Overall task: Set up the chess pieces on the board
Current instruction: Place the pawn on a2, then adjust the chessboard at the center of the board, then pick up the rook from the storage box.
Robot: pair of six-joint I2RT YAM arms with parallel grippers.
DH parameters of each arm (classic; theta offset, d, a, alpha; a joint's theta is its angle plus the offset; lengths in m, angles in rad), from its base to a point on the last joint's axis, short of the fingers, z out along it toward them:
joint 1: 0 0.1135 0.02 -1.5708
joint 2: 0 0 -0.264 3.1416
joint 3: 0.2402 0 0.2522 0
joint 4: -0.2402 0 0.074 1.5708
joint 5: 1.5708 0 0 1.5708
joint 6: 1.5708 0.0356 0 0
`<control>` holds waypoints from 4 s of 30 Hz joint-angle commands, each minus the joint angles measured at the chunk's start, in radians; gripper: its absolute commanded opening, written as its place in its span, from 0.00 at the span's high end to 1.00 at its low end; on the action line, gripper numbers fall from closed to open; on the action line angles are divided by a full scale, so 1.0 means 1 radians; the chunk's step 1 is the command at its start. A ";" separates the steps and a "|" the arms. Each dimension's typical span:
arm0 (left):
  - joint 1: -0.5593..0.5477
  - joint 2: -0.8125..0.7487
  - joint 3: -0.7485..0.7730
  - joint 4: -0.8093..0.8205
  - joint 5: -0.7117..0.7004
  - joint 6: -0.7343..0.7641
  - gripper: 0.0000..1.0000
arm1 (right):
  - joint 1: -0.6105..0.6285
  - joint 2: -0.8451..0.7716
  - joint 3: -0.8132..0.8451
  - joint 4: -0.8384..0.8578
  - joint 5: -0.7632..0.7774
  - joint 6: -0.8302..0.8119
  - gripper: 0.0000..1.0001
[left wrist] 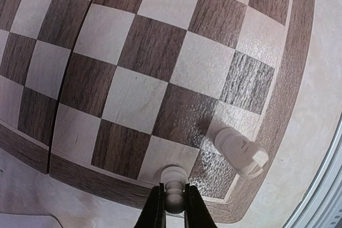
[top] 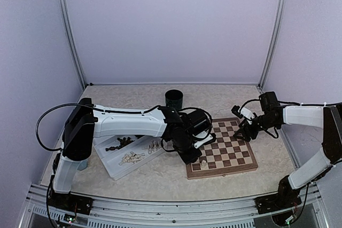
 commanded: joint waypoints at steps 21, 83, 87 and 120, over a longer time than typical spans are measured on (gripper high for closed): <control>0.003 -0.143 -0.062 0.003 -0.104 -0.025 0.54 | 0.004 0.000 0.014 -0.016 0.006 -0.006 0.32; 0.374 -0.406 -0.675 0.260 0.022 0.101 0.01 | 0.266 0.197 0.397 -0.287 0.056 -0.071 0.51; 0.375 -0.471 -0.717 0.294 0.070 0.134 0.01 | 0.267 0.193 0.378 -0.276 0.050 -0.068 0.51; 0.356 -0.343 -0.680 0.254 -0.039 0.161 0.90 | 0.273 0.149 0.298 -0.221 0.031 -0.054 0.52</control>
